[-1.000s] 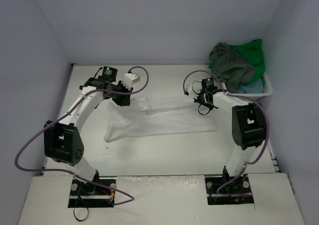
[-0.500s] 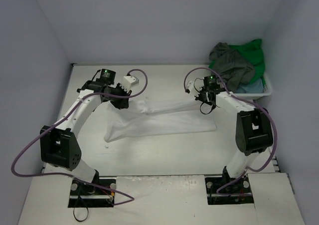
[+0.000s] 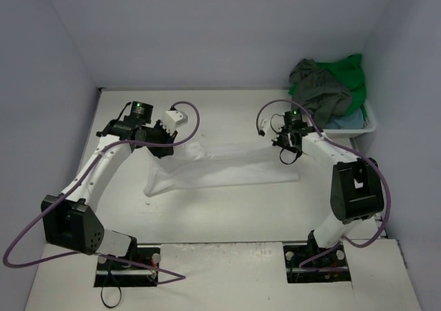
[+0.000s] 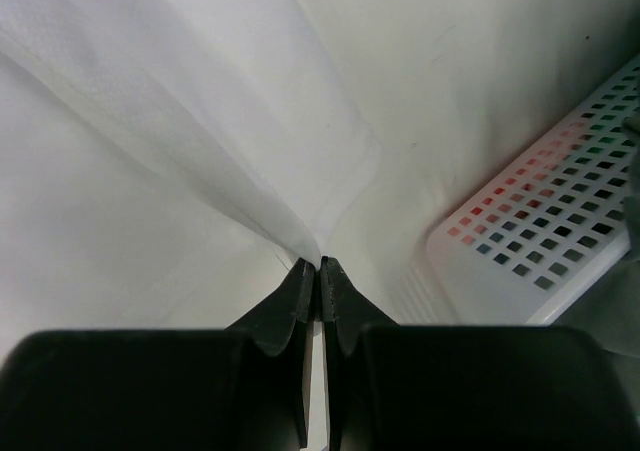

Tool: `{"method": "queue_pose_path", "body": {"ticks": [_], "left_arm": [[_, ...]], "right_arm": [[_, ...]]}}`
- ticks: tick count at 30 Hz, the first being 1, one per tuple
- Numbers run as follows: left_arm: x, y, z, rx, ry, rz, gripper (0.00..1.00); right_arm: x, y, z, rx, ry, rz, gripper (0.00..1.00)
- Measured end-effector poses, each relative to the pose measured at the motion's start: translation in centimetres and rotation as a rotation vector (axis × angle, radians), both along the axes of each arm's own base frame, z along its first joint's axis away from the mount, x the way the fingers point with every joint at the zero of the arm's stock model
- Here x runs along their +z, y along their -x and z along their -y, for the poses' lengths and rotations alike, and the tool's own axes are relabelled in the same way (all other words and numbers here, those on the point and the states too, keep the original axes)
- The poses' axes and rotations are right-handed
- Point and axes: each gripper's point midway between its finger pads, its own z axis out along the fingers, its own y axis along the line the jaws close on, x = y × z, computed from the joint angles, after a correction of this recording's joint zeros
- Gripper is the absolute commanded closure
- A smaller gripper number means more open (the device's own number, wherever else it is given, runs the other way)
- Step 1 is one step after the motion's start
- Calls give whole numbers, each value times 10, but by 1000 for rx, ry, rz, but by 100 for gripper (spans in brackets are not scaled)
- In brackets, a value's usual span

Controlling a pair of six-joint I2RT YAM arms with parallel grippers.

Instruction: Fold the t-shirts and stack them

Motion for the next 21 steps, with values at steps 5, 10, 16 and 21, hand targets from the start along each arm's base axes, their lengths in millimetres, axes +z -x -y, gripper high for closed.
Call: {"method": "queue_pose_path", "body": {"ticks": [5, 10, 16, 21], "left_arm": [[-6, 15, -4, -7, -7, -16, 100], [-21, 28, -8, -18, -23, -54, 100], [-38, 38, -12, -23, -44, -96, 100], [-44, 41, -13, -33, -53, -108, 100]], "right_arm": [[-8, 19, -4, 19, 7, -37, 100], [-12, 38, -14, 55, 8, -63, 100], [-25, 62, -25, 100, 19, -111, 100], [-39, 80, -25, 118, 36, -169, 100]]}}
